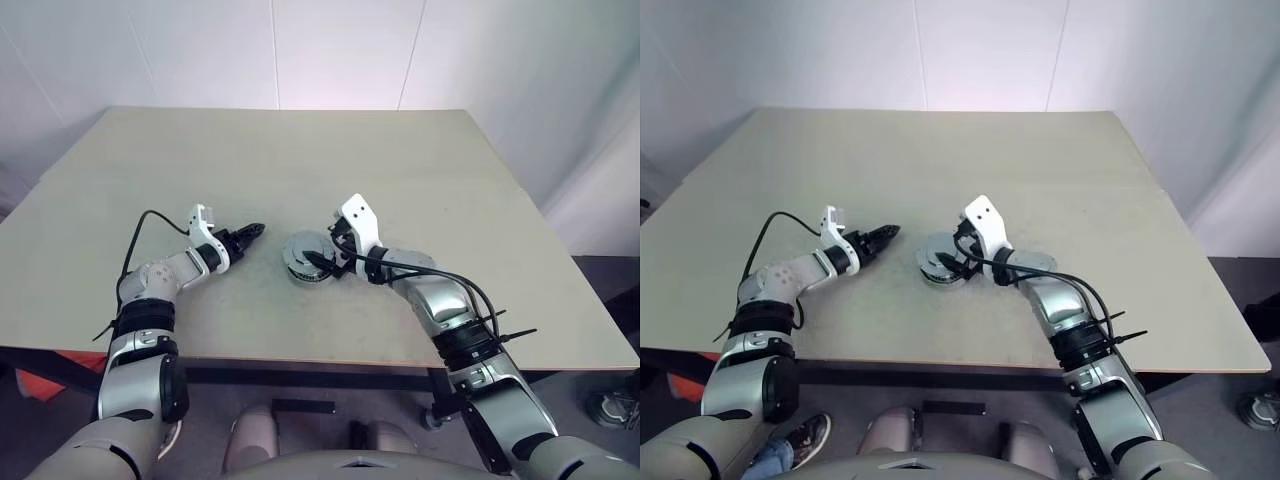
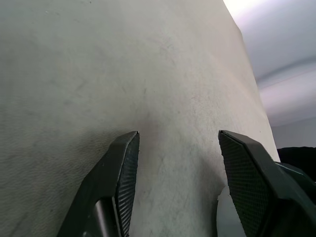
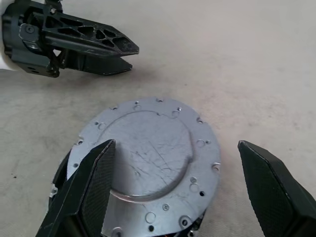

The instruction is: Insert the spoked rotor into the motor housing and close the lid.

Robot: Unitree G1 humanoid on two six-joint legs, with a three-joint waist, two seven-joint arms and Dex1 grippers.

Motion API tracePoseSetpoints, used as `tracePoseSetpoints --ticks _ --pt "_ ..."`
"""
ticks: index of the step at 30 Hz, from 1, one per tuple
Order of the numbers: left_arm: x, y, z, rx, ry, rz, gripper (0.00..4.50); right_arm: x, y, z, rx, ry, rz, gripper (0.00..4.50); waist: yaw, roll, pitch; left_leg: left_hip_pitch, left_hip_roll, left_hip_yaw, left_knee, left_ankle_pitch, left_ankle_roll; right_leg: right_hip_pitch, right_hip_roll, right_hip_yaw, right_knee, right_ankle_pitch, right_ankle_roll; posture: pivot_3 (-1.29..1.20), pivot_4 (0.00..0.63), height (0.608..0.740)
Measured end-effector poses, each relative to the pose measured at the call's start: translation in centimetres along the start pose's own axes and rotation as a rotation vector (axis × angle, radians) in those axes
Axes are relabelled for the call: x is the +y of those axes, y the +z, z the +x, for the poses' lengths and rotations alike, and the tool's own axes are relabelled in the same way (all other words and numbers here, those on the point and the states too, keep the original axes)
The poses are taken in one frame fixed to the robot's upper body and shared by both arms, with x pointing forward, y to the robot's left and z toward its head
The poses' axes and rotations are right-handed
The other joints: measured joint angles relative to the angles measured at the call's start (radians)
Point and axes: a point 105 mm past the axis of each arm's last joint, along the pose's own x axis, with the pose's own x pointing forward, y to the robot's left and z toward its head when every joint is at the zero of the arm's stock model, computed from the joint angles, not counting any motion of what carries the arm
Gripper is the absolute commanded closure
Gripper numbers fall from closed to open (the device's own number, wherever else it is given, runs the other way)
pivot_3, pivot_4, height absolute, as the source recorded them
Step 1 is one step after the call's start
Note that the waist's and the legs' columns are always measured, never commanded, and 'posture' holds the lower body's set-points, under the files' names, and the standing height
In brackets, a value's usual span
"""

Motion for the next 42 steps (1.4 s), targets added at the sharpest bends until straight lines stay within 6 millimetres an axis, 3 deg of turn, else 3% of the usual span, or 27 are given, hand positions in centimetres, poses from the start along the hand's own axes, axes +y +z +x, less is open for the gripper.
tracePoseSetpoints --ticks 10,17,42 --pt "0.2 0.1 -0.1 0.000 0.010 0.008 1.77 1.1 1.2 -0.1 -0.036 0.052 -0.025 0.05 0.000 0.000 0.000 0.000 0.000 0.000 0.002 -0.001 0.002 0.001 0.000 0.000 0.000 0.000 0.000 0.00 0.000 0.740" --pt "0.2 0.0 -0.1 0.002 0.008 0.012 1.77 2.1 0.5 0.4 -0.009 0.089 -0.024 0.05 0.000 0.000 0.000 0.000 0.000 0.000 0.002 -0.001 0.002 0.001 0.000 0.000 0.000 0.000 0.000 0.00 0.000 0.740" --pt "0.4 -0.3 -0.2 0.007 0.010 0.009 1.77 1.3 -0.3 0.9 0.016 0.067 0.003 0.05 -0.001 0.000 0.000 0.007 0.000 0.000 0.002 -0.002 0.003 0.009 0.000 0.000 0.000 0.000 0.000 0.00 0.000 0.740"
